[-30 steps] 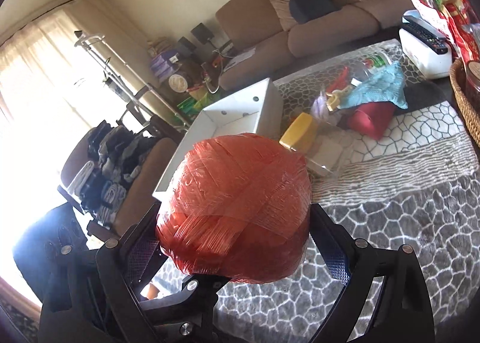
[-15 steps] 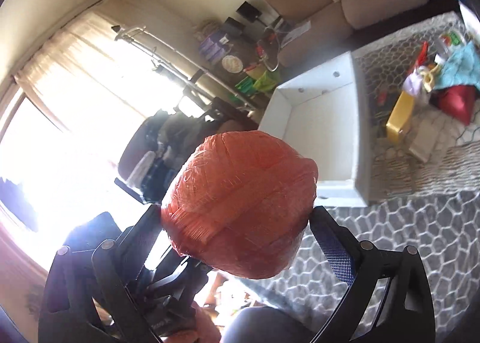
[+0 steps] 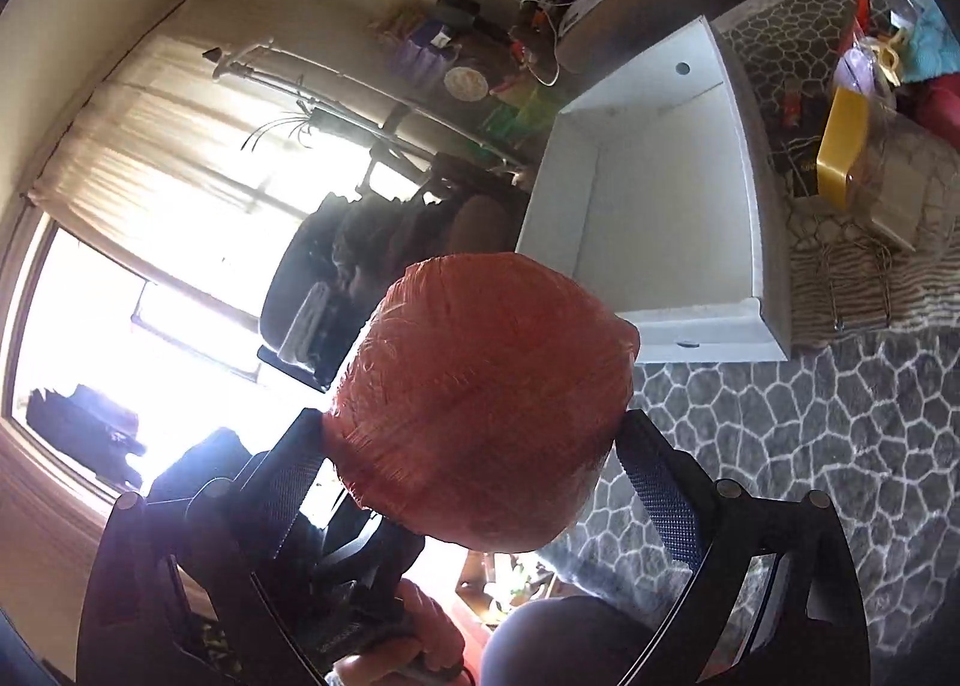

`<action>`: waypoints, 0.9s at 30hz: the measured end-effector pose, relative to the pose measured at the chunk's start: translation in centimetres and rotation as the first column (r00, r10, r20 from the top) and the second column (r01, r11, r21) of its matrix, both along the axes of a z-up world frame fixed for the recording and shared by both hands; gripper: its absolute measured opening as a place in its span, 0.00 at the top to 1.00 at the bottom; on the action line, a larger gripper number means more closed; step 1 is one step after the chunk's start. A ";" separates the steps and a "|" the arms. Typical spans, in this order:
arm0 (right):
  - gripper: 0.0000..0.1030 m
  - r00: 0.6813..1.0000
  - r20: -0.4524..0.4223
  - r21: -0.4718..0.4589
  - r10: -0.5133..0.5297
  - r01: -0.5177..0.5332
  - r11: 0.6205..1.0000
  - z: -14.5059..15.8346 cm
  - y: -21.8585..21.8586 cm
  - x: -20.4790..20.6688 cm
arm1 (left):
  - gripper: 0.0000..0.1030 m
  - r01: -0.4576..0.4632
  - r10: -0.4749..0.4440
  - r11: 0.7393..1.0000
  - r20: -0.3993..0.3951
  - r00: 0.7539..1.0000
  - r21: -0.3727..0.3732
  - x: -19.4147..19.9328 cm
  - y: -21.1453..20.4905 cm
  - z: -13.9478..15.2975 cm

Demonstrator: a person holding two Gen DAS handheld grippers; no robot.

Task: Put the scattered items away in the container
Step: 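Carry the red twine ball with the right gripper into the white box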

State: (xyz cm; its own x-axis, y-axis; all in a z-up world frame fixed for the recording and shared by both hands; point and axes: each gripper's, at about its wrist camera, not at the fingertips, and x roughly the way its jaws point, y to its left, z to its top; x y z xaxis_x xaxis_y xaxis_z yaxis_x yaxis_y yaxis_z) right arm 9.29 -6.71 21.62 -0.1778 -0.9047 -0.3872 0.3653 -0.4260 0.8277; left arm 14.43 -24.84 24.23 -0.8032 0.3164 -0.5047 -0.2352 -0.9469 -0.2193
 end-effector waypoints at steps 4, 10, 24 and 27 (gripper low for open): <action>0.05 0.998 -0.065 0.074 0.000 0.005 0.997 1.6 -1.8 -1.6 | 0.50 0.011 -0.011 1.000 0.024 1.000 -0.013 -3.0 -1.0 0.8; 0.05 0.997 -0.079 0.132 0.015 -0.004 0.991 2.4 -5.9 -6.2 | 0.50 0.016 -0.009 0.998 0.107 0.994 -0.061 -9.4 -3.8 0.8; 0.05 0.980 0.197 0.104 0.036 -0.057 0.993 -10.4 -18.0 -16.9 | 0.50 -0.058 0.120 0.980 0.337 0.934 -0.189 -21.0 -13.4 -10.5; 0.06 0.968 0.248 0.115 0.040 -0.070 0.991 -12.9 -19.8 -18.2 | 0.50 -0.058 0.132 0.976 0.354 0.926 -0.211 -22.2 -14.4 -12.1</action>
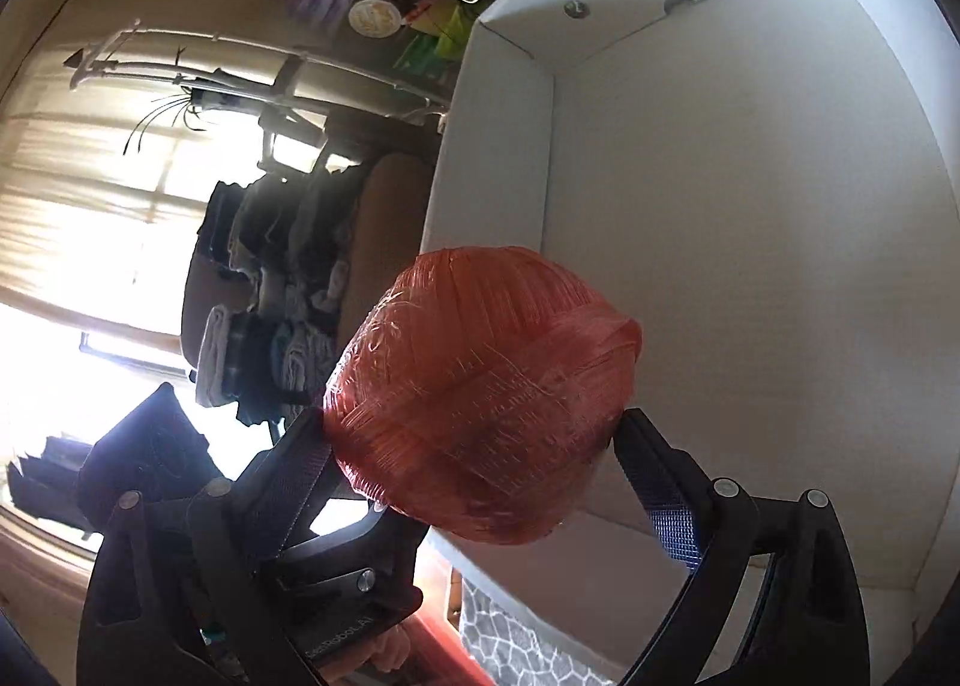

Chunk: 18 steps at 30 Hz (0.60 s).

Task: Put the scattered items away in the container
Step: 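Carry the red twine ball with the right gripper into the white box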

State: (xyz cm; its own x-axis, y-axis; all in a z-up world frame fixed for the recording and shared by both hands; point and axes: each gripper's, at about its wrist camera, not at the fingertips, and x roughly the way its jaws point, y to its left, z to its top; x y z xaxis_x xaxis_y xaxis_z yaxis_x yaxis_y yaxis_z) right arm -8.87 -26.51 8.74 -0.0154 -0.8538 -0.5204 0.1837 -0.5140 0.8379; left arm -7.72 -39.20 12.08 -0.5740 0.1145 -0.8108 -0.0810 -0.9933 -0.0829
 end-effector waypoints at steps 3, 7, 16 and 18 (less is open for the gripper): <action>0.06 1.000 0.017 0.021 0.017 -0.017 1.000 -1.0 -1.1 -0.8 | 0.50 -0.003 0.003 1.000 0.006 1.000 -0.030 -0.2 -0.3 -1.2; 0.08 0.997 0.048 0.102 0.062 -0.067 0.993 -2.4 -2.5 -1.4 | 0.50 0.017 -0.016 0.994 0.010 1.000 -0.104 0.1 0.2 -1.9; 0.10 0.994 0.051 0.198 0.096 -0.105 0.975 -3.1 -2.7 -1.1 | 0.33 -0.006 0.008 0.999 -0.050 0.999 0.033 4.0 -2.6 0.8; 0.10 0.995 0.050 0.184 0.080 -0.088 0.979 -2.9 -2.6 -1.0 | 0.30 -0.032 0.037 0.997 -0.068 0.997 0.069 4.7 -3.7 1.7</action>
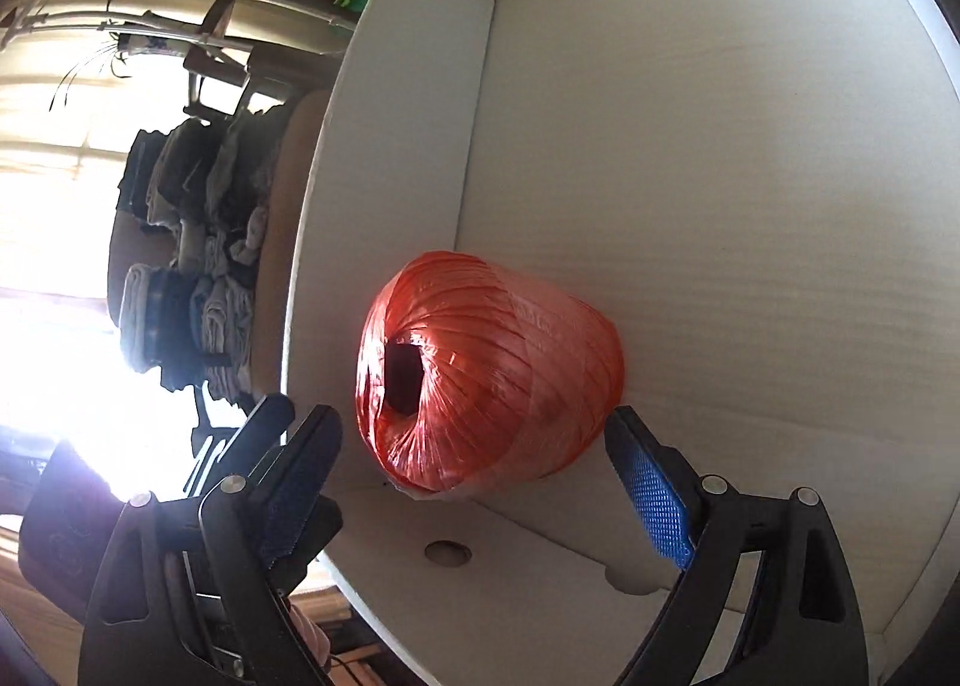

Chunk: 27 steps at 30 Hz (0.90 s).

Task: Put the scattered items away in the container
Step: 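Carry the red twine ball with the right gripper into the white box, then lower the twine ball onto the box floor and open the right gripper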

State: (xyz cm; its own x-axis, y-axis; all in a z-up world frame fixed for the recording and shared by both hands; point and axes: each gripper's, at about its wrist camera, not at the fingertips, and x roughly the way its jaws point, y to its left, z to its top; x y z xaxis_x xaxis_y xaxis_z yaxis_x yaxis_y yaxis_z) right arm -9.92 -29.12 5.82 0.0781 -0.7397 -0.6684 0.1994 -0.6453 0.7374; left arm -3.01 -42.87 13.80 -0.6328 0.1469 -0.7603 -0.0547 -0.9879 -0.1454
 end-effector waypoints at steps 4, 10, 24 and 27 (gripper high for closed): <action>0.10 0.997 -0.063 0.007 -0.039 0.040 0.999 0.8 0.8 0.1 | 0.30 -0.045 0.048 0.995 -0.028 0.998 0.092 0.8 -2.2 1.6; 0.18 0.997 -0.075 0.017 -0.031 0.032 0.999 0.5 -0.9 -0.3 | 0.30 -0.096 0.109 0.974 -0.053 0.993 0.206 2.5 -5.2 2.5; 0.26 0.993 -0.009 0.038 0.118 -0.117 0.992 0.0 -2.3 2.7 | 0.30 -0.127 0.138 0.957 -0.027 0.990 0.262 3.7 -5.9 1.2; 0.25 0.998 -0.040 0.017 0.048 -0.047 0.999 0.9 -1.1 2.1 | 0.30 -0.118 0.128 0.959 -0.022 0.992 0.259 3.7 -5.1 1.2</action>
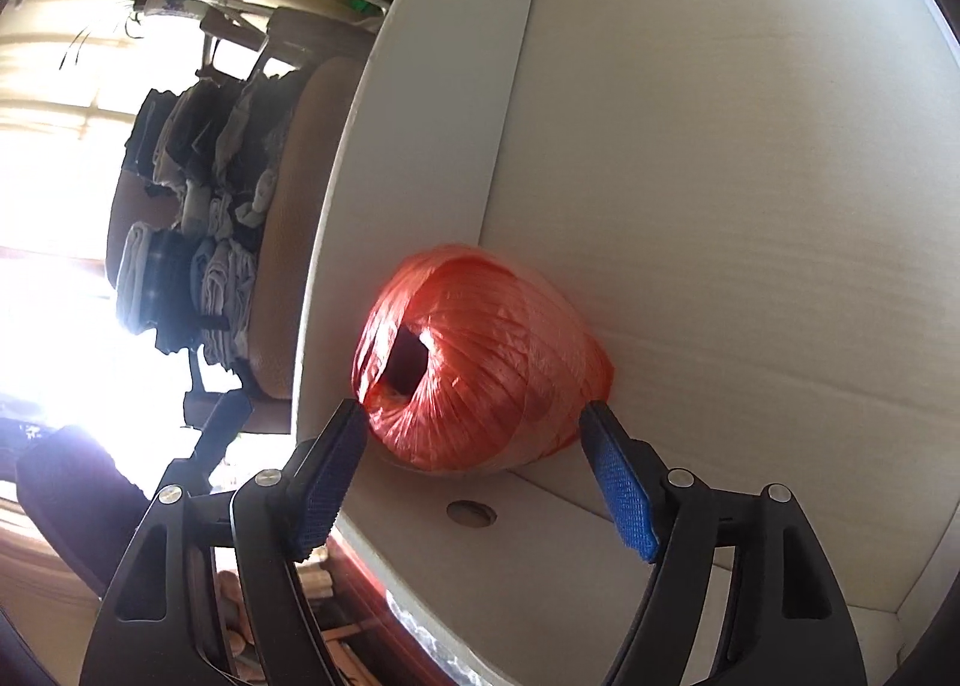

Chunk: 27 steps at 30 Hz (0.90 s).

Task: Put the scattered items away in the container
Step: 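Lower the twine ball onto the box floor and open the right gripper, then withdraw the right tool and reach toward the clear yellow-lidded jar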

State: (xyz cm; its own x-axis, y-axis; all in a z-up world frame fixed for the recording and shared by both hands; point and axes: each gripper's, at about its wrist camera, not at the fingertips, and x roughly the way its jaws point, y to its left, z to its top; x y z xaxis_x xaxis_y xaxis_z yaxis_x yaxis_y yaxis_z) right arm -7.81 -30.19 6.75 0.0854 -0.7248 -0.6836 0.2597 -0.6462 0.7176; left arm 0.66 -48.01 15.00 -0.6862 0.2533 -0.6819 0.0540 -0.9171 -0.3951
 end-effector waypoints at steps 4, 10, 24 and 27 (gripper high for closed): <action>0.24 0.993 0.017 -0.097 -0.120 0.121 0.988 0.0 1.2 -1.6 | 0.30 0.022 -0.022 1.000 0.016 1.000 -0.009 0.1 1.4 -0.5; 0.22 0.998 0.046 -0.108 -0.051 0.056 0.993 -0.5 -0.3 -0.9 | 0.30 0.026 -0.026 0.999 0.039 0.999 -0.023 0.6 2.7 -1.5; 0.15 0.935 -0.356 0.068 -0.007 0.033 0.997 9.6 13.3 9.3 | 0.16 0.080 -0.080 0.995 -0.006 0.997 -0.055 3.5 9.6 2.7; 0.08 0.901 -0.433 0.162 -0.009 0.087 0.983 10.3 17.9 11.9 | 0.11 0.137 -0.139 0.988 -0.019 0.990 -0.074 3.7 14.0 3.7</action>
